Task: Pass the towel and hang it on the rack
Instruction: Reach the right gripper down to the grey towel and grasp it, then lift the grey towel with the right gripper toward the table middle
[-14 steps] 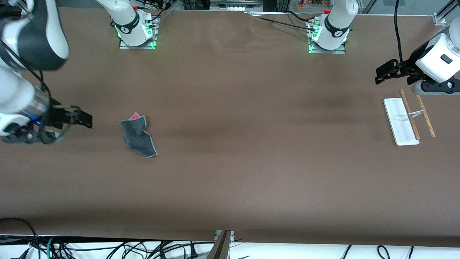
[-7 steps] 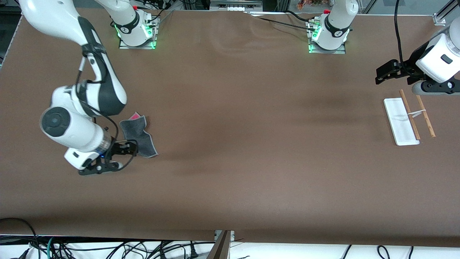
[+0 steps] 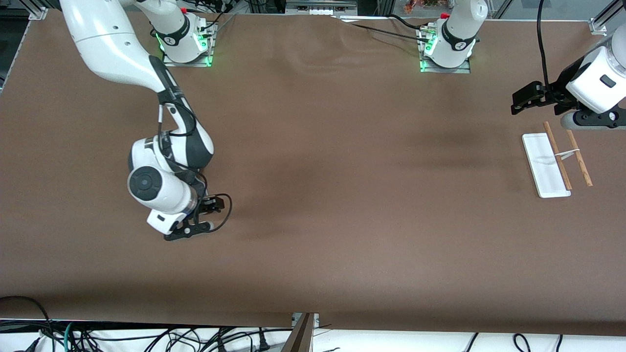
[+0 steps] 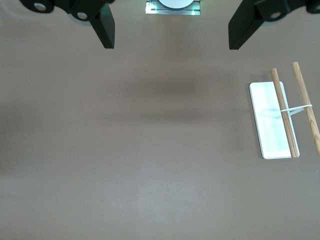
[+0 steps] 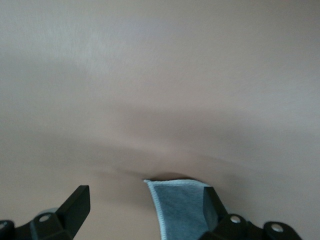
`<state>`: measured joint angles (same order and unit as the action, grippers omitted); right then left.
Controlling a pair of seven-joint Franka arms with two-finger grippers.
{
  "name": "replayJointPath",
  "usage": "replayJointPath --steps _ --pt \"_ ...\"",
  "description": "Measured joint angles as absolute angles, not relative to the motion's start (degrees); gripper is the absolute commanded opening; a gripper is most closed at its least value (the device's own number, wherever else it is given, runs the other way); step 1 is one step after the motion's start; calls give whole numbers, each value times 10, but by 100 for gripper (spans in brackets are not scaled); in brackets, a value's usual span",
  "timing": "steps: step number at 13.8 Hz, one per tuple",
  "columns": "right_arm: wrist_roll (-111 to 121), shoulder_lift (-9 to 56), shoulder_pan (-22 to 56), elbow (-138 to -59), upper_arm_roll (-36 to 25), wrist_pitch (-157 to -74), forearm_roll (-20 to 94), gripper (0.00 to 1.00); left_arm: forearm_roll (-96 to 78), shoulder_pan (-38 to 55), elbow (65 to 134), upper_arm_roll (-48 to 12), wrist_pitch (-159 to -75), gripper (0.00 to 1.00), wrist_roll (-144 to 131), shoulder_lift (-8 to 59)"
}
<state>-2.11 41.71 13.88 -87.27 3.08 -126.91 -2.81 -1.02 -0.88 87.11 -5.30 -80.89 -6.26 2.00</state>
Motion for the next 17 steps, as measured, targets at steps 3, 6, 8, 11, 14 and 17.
replayJointPath --steps 3,6,8,11,14,17 --pt "0 419 139 -894 26 -1279 -31 100 -10 -9 871 -54 -809 100 -63 20" --pt "33 419 132 -919 21 -1312 -31 100 -10 -8 871 -54 -809 100 -63 20" --pt "36 419 129 -927 20 -1322 -31 98 -10 -8 871 -54 -809 100 -63 20" --pt "37 419 128 -930 20 -1322 -31 40 -10 -8 871 -54 -809 100 -63 20" --pt "37 419 123 -935 19 -1322 -31 12 -10 -8 871 -54 -809 100 -63 20" --pt "37 420 119 -938 19 -1322 -31 0 -10 -8 871 -54 -809 100 -63 20"
